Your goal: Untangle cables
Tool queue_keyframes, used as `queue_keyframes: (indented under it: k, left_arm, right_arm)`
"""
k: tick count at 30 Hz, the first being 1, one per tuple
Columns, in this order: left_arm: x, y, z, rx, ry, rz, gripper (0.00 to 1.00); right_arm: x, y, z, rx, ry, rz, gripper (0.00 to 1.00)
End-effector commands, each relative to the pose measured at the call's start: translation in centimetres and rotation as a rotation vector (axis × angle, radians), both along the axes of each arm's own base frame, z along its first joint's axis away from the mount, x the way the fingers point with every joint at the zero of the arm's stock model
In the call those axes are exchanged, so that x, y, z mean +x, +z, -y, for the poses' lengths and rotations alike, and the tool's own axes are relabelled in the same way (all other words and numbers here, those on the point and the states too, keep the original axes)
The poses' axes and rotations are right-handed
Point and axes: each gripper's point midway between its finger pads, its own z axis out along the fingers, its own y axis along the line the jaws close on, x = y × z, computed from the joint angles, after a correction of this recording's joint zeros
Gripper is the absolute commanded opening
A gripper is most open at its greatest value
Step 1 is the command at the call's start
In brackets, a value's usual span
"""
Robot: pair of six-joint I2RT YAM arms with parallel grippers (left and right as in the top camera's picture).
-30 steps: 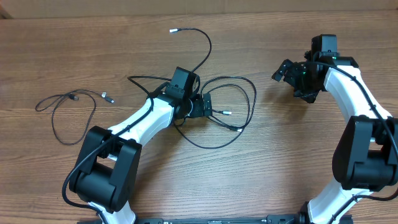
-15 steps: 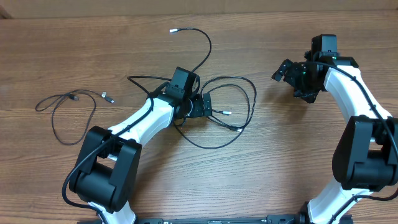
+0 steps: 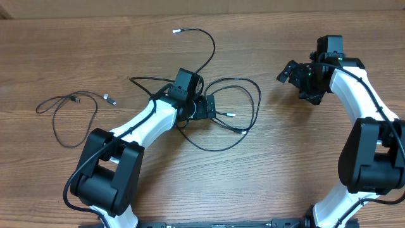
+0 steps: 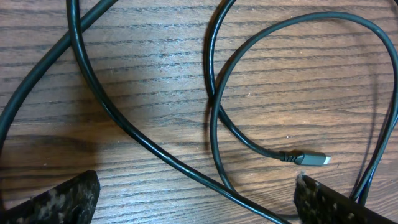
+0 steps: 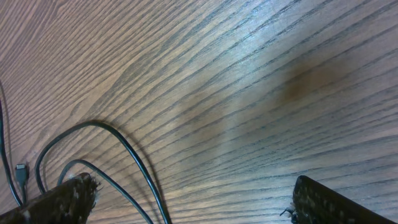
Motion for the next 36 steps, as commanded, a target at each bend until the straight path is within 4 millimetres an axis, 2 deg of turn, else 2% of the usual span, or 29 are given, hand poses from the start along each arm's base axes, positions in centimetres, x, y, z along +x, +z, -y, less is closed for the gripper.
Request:
queue_keyframes:
  k: [1,24,26,28,29,31,32,36]
  left_arm:
    - [0.23,1.02,-0.12,-0.001,0.007,0.027,1.0]
    - [0.15,1.02,0.03,-0.004,0.004,0.026,1.0]
    - [0.15,1.03,0.04,-0.004,0.003,0.026,0.97]
    - [0.18,1.04,0.05,-0.005,0.003,0.027,0.84]
    - [0.23,1.07,0.08,-0.006,0.003,0.03,0.67]
    - [0.22,1.07,0.09,-0.006,0.003,0.03,0.11]
    - [0.15,1.05,0.14,-0.005,0.001,0.029,0.04]
    - [-0.07,1.05,0.55,0.004,-0.025,0.036,0.04]
  right_arm:
    - [0.61,1.52,0.11,-0.008,-0.001,0.042,1.0]
    - [0.61,1.52,0.11,-0.008,-0.002,0.042,1.0]
    - [0.61,1.52,0.11,-0.008,-0.002,0.042,1.0]
    - [0.61,1.54,0.11,-0.008,-0.002,0.043,1.0]
    - [0.61,1.52,0.11,-0.008,-0.001,0.042,1.0]
    - [0.61,1.52,0.11,-0.008,-0.002,0.042,1.0]
    - [0.61,1.52,0.11,-0.008,-0.001,0.042,1.0]
    - [0.61,1.52,0.11,-0.008,-0.001,0.042,1.0]
